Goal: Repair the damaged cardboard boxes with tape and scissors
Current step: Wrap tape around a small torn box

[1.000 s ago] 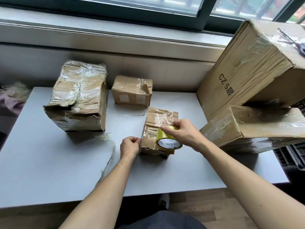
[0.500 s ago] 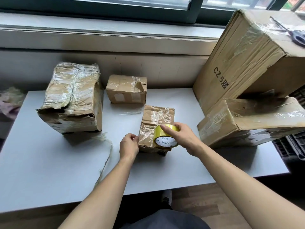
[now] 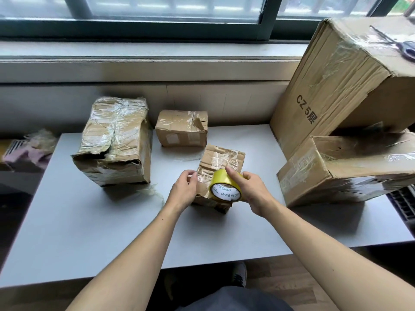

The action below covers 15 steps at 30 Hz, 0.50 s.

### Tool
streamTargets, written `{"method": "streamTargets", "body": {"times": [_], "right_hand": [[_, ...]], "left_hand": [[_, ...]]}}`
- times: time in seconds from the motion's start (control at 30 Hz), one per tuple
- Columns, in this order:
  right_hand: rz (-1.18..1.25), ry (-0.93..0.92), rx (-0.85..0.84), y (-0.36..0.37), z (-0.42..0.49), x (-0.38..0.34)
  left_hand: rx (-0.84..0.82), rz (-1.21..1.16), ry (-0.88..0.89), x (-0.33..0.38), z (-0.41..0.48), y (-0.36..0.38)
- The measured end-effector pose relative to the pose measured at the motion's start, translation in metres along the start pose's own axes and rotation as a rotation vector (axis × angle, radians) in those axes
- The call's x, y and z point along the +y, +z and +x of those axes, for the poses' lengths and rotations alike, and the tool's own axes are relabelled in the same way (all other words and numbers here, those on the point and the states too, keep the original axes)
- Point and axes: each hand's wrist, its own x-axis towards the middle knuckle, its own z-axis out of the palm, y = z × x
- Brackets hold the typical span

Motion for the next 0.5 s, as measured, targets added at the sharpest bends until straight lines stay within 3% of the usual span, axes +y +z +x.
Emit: {"method": "streamTargets", "body": {"times": [0.17,0.3,0.37,0.5], "right_hand": [[0.003,-0.039,-0.040,0.022,0.003,0.000],[-0.115,-0.107,-0.032,0.022,0.006,-0.001],[-0.209,-0.150,0.005,0.019,0.008,0.000],[-0.257,-0.248,0.019,0.016,0.011,0.002]], "left_hand": [[-0.109,0.017,0.157,-0.003,-0.001,-0.020],[-0.229,0.421,0.198,-0.019,-0.004,-0.026],[-0.219,0.593,0.257,-0.022,-0.009,-0.019],[-0.108,0.616,0.371,-0.018,-0.008,0.001]]}}
